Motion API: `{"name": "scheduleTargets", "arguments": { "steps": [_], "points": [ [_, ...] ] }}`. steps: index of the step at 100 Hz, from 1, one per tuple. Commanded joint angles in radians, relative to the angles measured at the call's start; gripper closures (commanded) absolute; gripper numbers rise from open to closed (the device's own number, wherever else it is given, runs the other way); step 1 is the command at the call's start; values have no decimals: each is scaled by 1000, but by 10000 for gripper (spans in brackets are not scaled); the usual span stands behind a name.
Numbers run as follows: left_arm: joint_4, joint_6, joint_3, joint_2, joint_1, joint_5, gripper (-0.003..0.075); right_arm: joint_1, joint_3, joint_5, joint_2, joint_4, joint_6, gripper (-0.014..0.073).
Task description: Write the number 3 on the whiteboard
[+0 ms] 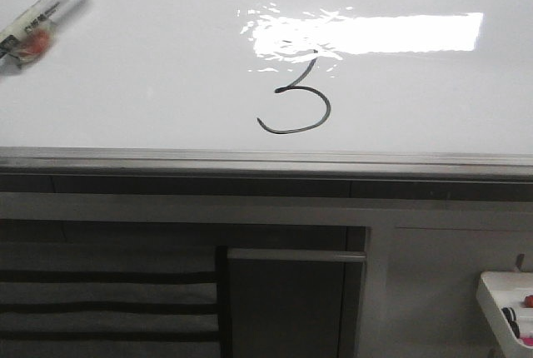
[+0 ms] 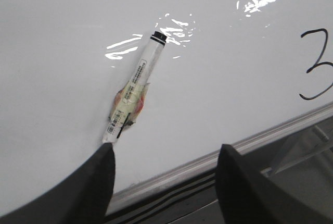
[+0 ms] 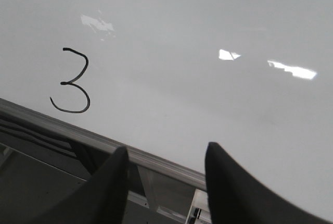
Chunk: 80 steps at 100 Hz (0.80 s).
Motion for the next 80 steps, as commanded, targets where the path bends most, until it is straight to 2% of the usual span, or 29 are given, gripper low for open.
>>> {"name": "scheduleTargets", "arguments": {
  "steps": [1,20,48,65,80],
  "points": [
    [-18,-9,28,-78,2,-68,333,-6,44,-122,-68,28,3,380],
    [-18,-9,164,-199,2,-166,333,-6,138,-174,-145,56,3,673],
    [-20,-7,223,-213,2,-184,344,-6,162,-184,-142,85,3,673],
    [-92,-7,223,-213,2,-261,524,-6,162,-184,-142,85,3,673],
    [-104,-7,223,-213,2,-263,658,-6,162,-184,-142,85,3,673]
  ]
}}
